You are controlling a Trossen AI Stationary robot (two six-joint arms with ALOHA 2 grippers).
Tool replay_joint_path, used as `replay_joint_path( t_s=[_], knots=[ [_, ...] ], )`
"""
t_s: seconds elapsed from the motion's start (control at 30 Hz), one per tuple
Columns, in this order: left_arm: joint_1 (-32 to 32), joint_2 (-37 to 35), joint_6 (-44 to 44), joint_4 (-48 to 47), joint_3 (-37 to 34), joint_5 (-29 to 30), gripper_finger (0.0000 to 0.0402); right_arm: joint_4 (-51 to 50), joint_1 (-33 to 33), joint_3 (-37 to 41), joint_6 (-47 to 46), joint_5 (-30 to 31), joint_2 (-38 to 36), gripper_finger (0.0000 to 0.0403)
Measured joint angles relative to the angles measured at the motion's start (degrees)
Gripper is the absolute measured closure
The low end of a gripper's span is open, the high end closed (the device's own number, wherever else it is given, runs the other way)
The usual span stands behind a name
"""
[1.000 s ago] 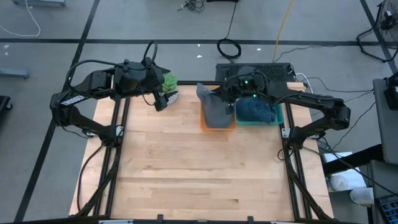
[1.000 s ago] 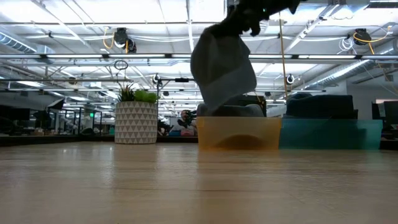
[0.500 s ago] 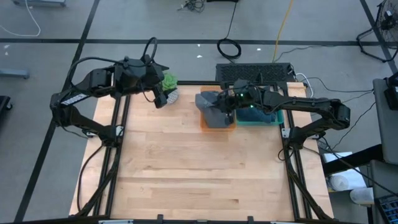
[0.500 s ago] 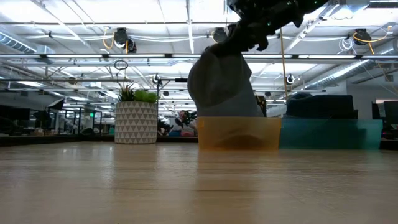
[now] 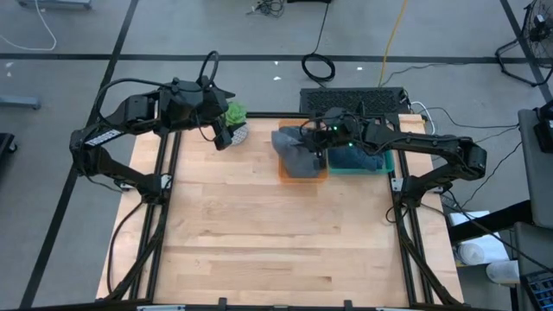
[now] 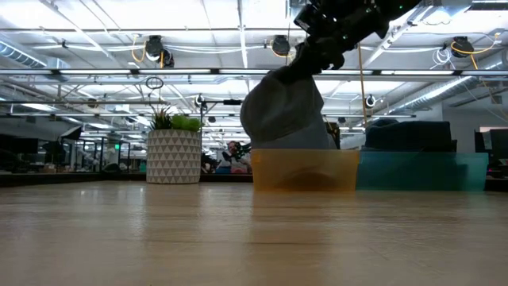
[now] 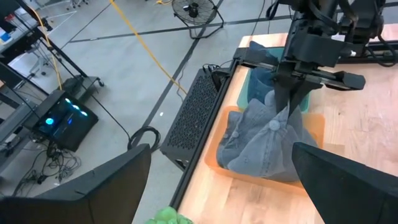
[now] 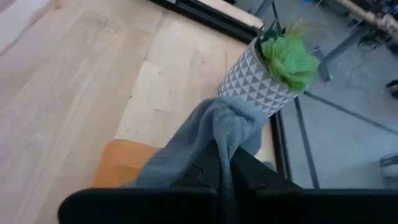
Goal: Pick & Place hat
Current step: Put the gray cap in the orange bin
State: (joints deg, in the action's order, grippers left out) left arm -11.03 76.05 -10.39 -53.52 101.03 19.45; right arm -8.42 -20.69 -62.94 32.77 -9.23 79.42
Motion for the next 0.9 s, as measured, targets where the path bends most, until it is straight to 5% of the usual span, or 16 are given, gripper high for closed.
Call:
replay_joint_path(
  t_s=[0.57, 0.73, 0.9],
  knots=[
    [0.0, 0.0, -0.4, 0.1, 0.0, 0.0, 0.0002, 14.5, -3.0, 16.8, -6.6, 0.6, -0.5, 0.0403],
    [0.0, 0.0, -0.1, 0.2, 0.0, 0.1, 0.0002, 17.7, -5.6, 19.8, -6.5, 7.9, -0.5, 0.0403],
    [0.0, 0.0, 0.5, 0.2, 0.0, 0.1, 0.0002, 17.7, -7.3, 22.2, -4.7, 7.7, 0.0, 0.0374]
  ],
)
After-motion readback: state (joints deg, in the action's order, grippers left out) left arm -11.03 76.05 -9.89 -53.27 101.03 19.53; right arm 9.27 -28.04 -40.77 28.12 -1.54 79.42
